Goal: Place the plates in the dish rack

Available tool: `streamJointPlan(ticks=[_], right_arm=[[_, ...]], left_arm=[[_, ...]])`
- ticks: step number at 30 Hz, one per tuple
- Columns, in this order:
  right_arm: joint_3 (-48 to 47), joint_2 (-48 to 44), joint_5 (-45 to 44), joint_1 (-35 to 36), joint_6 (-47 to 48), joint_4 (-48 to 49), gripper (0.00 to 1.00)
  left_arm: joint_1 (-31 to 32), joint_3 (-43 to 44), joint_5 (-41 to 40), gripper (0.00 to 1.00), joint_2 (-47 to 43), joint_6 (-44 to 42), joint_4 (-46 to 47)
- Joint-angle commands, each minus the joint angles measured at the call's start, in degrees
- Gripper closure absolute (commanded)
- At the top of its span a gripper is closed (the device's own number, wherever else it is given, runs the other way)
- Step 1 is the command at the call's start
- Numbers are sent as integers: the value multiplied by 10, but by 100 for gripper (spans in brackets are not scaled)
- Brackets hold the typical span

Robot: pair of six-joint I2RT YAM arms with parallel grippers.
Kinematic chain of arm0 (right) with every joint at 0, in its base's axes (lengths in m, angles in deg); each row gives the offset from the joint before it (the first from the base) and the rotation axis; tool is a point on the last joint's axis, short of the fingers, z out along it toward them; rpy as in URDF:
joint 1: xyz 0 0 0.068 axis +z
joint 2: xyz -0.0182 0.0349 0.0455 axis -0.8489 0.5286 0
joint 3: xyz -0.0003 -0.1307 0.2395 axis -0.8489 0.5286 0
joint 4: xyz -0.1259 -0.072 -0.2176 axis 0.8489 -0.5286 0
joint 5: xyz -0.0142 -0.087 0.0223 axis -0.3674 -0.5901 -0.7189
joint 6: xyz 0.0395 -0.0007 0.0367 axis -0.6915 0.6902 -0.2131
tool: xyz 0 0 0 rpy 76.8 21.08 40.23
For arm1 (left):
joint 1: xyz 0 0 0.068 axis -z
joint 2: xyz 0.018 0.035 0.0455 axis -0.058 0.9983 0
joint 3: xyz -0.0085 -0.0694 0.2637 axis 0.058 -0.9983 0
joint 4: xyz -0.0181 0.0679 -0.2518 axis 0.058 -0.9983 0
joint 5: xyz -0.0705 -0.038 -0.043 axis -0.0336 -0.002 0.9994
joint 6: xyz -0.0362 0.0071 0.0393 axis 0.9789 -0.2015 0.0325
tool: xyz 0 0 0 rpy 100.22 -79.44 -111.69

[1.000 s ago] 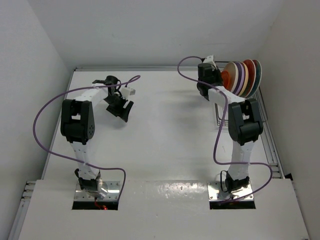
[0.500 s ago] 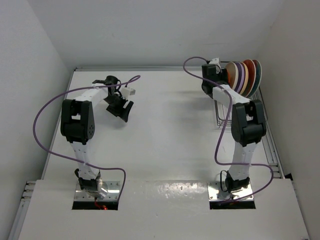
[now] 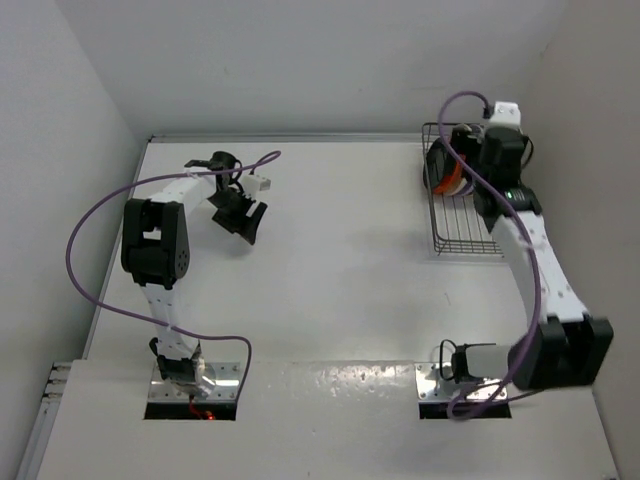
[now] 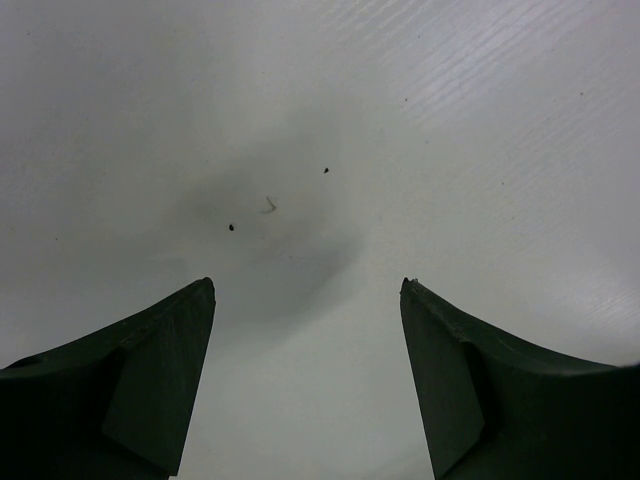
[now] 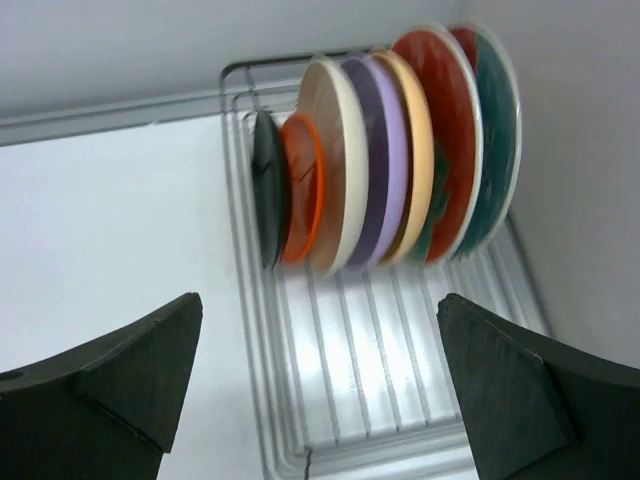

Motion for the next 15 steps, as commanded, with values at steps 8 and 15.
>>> streamJointPlan(ticks=[8, 15], right_arm=[[269, -255, 61, -64, -219, -185, 0], [324, -300, 1, -64, -299, -288, 0]], left_arm=[[22, 28, -15, 11, -29, 11, -1], [64, 23, -21, 4, -18, 16, 4]])
